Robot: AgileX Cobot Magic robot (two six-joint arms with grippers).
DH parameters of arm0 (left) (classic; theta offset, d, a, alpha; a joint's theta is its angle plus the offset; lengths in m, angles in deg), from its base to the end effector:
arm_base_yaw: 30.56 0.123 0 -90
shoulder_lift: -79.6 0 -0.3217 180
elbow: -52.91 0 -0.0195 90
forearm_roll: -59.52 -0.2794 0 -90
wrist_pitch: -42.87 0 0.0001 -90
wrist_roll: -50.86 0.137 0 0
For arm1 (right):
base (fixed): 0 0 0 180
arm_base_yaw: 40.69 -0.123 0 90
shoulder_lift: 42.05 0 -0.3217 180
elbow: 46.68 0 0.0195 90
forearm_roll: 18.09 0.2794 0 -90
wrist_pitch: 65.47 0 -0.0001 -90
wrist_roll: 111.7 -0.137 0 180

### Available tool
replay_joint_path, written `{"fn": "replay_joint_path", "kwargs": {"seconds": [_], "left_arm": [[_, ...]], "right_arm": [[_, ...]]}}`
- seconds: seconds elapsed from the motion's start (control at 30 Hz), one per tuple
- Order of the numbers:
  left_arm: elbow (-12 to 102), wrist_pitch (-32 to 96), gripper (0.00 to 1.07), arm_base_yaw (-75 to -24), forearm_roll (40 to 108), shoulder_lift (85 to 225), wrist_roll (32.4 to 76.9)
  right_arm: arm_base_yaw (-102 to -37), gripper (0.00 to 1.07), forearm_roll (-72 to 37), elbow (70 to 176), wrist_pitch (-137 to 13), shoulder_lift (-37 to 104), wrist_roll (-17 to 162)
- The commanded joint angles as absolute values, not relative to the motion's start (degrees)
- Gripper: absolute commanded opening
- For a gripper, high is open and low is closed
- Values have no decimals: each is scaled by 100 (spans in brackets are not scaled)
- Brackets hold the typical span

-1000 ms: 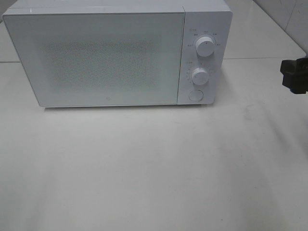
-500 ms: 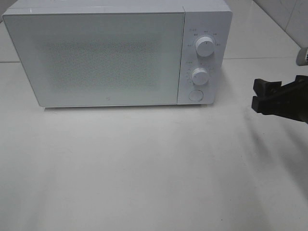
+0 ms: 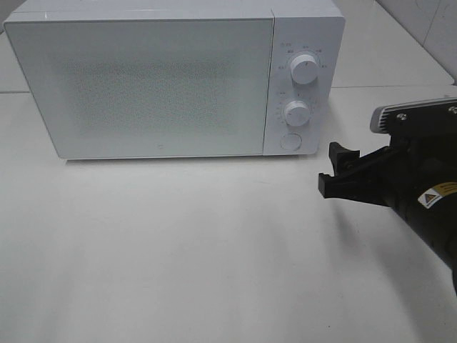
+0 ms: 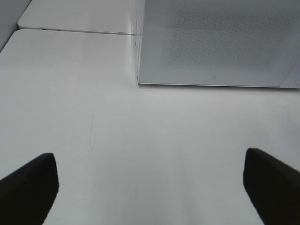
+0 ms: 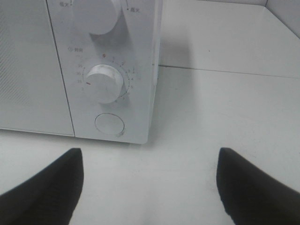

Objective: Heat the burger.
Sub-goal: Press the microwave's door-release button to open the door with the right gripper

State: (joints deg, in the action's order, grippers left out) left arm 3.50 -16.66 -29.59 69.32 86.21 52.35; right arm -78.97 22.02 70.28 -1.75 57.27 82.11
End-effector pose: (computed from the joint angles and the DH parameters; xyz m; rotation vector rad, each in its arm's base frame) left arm 0.0242 -0.0197 0.2746 0.0154 2.0095 -0.1763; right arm 0.2557 0.1010 0.1507 -0.0671 1.7853 -0.0032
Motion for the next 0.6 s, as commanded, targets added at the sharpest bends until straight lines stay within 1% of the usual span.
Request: {"fn": "replay_joint_path", "kwargs": {"seconds": [0.03,0.13,0.33,0.6], "left_arm": [[350,-1597,101,-2959,6977,8512,5201],[350,-1597,101,-2959,6977,8512,5201],[350,-1597,101,-2959,6977,8512,5201],[350,-1597,101,-2959,6977,8512,5201]], "right_arm": [[-8355,75,2735,7269,-21,5973,8520],[-8550,75,2826,7400,-21,6110,8520],[-8733,75,2872,7595,-26,6317,8549],[-8767,72,2935,7618,-49,6328,8153]]}}
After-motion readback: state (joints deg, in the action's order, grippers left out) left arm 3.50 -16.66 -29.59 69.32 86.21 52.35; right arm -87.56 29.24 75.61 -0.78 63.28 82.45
